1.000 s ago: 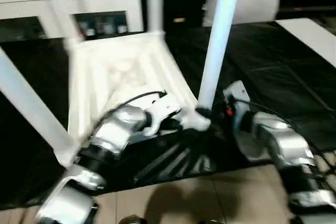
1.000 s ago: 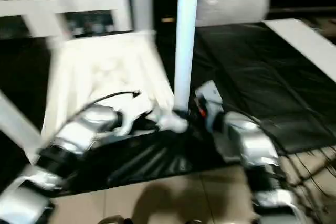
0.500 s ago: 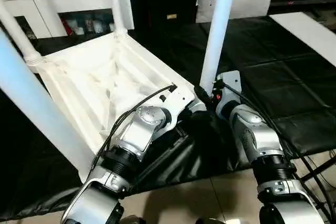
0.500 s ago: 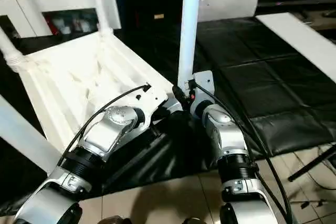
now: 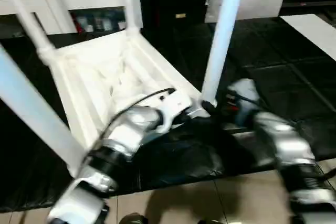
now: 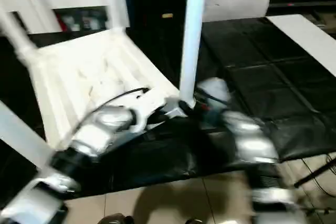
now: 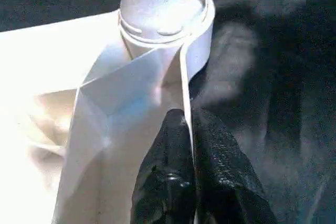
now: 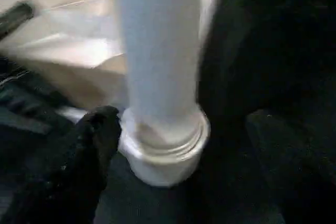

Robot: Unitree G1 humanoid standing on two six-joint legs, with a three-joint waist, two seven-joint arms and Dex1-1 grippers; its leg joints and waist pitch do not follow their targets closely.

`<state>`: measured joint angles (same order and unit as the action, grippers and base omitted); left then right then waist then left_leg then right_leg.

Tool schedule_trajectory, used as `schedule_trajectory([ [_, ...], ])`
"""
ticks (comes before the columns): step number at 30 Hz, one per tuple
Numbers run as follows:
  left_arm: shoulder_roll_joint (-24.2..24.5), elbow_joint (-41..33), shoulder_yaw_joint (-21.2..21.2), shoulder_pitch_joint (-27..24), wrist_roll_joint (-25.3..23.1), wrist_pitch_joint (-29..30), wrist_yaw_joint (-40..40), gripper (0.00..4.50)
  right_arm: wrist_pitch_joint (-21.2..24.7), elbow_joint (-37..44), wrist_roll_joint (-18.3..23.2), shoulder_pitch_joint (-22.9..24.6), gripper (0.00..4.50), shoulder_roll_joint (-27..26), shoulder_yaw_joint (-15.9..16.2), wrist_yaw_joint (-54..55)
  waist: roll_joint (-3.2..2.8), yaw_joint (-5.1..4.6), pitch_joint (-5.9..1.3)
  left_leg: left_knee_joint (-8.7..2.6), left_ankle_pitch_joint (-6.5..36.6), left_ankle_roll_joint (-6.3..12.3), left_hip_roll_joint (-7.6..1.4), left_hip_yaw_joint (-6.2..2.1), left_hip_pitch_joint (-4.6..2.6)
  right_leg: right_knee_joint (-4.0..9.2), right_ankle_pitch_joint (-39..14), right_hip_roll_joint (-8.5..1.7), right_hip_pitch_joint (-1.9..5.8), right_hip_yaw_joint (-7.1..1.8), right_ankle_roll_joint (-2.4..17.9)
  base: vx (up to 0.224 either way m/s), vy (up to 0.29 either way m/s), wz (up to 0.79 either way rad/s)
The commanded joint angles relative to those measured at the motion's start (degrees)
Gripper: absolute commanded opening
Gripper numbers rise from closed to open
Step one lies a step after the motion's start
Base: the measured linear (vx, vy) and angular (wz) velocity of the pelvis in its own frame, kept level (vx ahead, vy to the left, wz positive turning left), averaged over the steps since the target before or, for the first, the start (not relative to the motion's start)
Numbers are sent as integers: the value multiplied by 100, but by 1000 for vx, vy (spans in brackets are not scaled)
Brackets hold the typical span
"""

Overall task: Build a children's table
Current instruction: Rotate leg to tighten

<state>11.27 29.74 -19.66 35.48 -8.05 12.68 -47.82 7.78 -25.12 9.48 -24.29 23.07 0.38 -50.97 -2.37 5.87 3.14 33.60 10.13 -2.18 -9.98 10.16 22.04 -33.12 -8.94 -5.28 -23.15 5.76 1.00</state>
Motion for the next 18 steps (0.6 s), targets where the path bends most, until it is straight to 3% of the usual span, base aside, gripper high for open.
schedule_trajectory([
  [1,245,163,-356,-4,-103,-488,-583,0,-55,267,84,73,446,301,179,-751,66,34,-373,-390,1325,501,-333,-120,-88,404,-1554,-410,317,-288,1030,0,0,0],
  [9,832,86,-776,-26,-3,-1436,-2007,0,-174,422,406,136,446,709,382,-1937,41,163,-393,-382,1264,519,-386,-110,-118,344,-1338,-415,286,-298,1224,0,0,0],
  [10,843,97,-782,-21,9,-1469,-2056,0,-173,424,414,135,419,715,389,-1978,39,200,-393,-382,1269,503,-394,-105,-125,332,-1311,-421,281,-303,1251,0,0,0],
  [13,1001,11,-933,-54,122,-1647,-2600,0,-9,537,547,152,409,738,473,-2317,33,261,-390,-396,1344,432,-398,-108,-139,329,-1367,-426,277,-304,1267,0,0,0],
  [18,1087,-33,-1033,-82,146,-1824,-2905,0,21,620,630,167,363,735,600,-2570,49,298,-384,-404,1376,373,-406,-103,-142,325,-1416,-449,269,-320,1264,0,0,0],
])
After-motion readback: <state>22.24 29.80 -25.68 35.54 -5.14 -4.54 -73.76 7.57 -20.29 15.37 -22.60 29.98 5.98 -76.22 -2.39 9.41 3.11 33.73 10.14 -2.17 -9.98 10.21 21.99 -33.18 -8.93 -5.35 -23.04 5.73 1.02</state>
